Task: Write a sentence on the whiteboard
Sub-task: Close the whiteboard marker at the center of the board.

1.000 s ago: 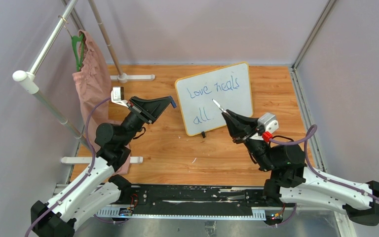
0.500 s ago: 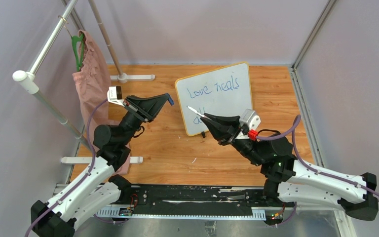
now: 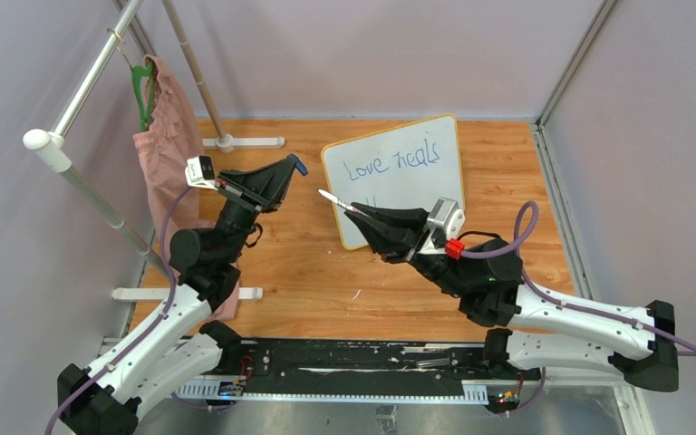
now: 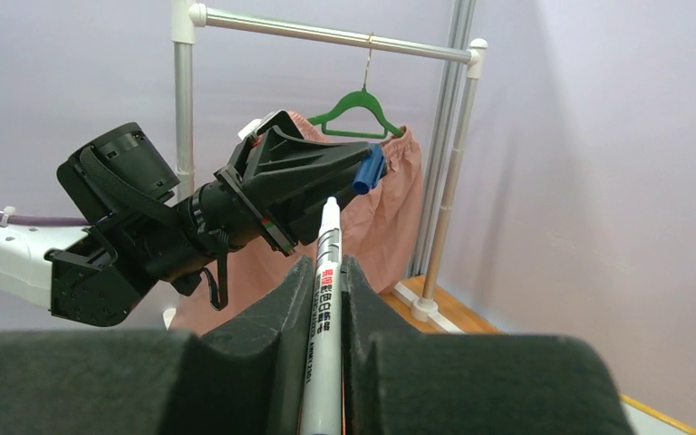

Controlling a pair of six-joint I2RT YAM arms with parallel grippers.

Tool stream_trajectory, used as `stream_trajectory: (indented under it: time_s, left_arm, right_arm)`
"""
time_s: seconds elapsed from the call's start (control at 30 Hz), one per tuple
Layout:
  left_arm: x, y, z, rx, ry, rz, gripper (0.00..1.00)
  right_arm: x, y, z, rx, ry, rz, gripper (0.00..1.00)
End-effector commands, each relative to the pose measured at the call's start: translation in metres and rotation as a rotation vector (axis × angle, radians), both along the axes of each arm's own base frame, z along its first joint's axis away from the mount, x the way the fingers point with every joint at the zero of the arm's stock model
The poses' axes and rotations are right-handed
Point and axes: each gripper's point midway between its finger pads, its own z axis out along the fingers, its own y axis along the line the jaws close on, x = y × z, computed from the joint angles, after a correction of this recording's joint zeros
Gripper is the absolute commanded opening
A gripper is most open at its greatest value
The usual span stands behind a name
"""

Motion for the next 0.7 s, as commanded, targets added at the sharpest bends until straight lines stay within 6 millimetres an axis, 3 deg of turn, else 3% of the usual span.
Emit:
stream_trajectory:
  time_s: [0.0, 0.2, 0.67]
  left_arm:
    - [-0.011, 0.013, 0.037, -0.088, -0.069, 0.014, 0.00]
    - [-0.016, 0.016, 0.041, -0.097, -0.079, 0.011, 0.00]
    - [-0.020, 0.018, 0.037, -0.088, -0.075, 0.016, 0.00]
  right_arm:
    - [-0.009, -0.005, 0.038, 0.106, -0.082, -0.015, 0.00]
    - [-0.010, 0.008, 0.040, 0.094, -0.120, -0.038, 0.00]
    - [0.002, 0.009, 0.042, 0.110, -0.083, -0.096, 0.00]
